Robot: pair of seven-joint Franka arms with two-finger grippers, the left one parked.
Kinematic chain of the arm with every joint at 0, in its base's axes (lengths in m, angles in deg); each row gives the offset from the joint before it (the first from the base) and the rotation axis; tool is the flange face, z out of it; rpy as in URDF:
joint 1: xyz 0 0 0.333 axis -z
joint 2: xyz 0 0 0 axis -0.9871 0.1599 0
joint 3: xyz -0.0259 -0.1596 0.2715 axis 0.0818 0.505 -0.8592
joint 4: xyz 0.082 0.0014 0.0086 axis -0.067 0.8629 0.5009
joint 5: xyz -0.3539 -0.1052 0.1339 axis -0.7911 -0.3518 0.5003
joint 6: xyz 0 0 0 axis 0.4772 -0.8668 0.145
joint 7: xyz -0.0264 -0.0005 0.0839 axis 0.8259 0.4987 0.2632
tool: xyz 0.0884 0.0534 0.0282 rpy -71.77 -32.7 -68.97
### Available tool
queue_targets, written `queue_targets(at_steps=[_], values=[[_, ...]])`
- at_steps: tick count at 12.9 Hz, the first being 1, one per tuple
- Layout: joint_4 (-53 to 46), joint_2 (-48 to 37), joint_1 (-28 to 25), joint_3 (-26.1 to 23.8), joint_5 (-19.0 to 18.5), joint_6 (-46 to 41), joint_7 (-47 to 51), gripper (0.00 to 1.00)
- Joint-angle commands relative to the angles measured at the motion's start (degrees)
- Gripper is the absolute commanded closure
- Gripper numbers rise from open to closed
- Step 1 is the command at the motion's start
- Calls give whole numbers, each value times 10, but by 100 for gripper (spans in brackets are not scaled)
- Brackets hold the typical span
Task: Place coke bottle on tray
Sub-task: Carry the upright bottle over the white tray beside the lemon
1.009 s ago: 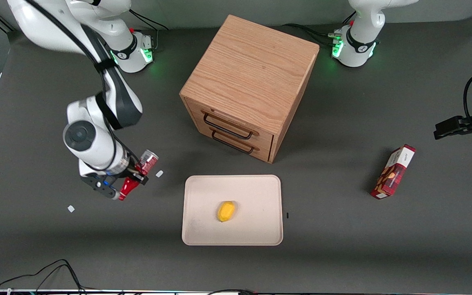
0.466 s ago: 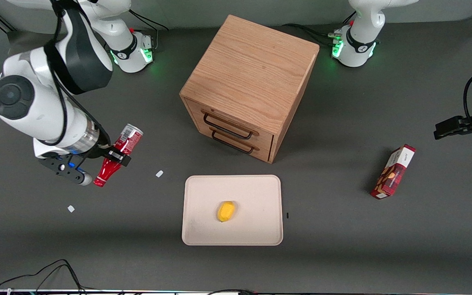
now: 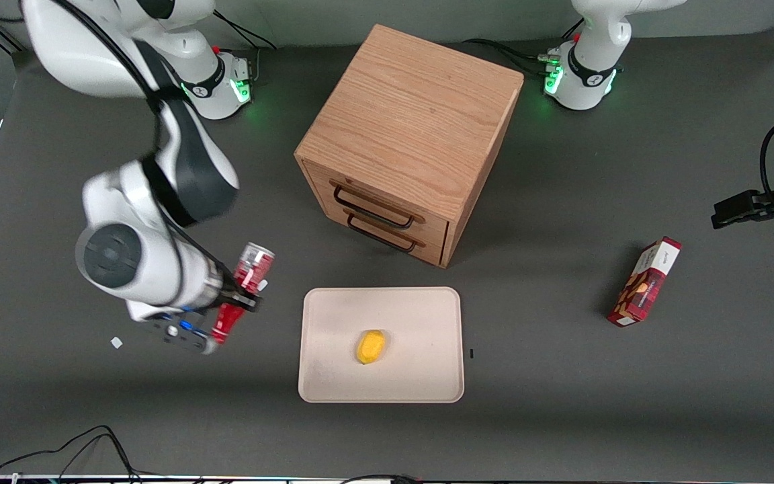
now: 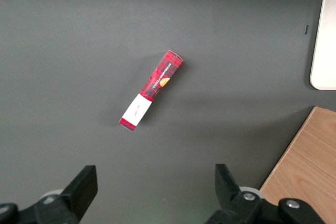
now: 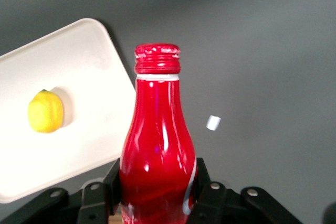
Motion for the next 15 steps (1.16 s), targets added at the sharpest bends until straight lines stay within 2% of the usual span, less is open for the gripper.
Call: queue_targets(at_steps=[1, 5, 9, 12, 15], values=[[-94, 88, -36, 23, 1, 29, -8, 100], [-93, 145, -54, 23, 1, 123, -20, 100], [-93, 184, -66, 22, 1, 175, -74, 100], [-93, 206, -64, 22, 1, 208, -168, 100], [-93, 221, -59, 21, 3, 242, -205, 100]])
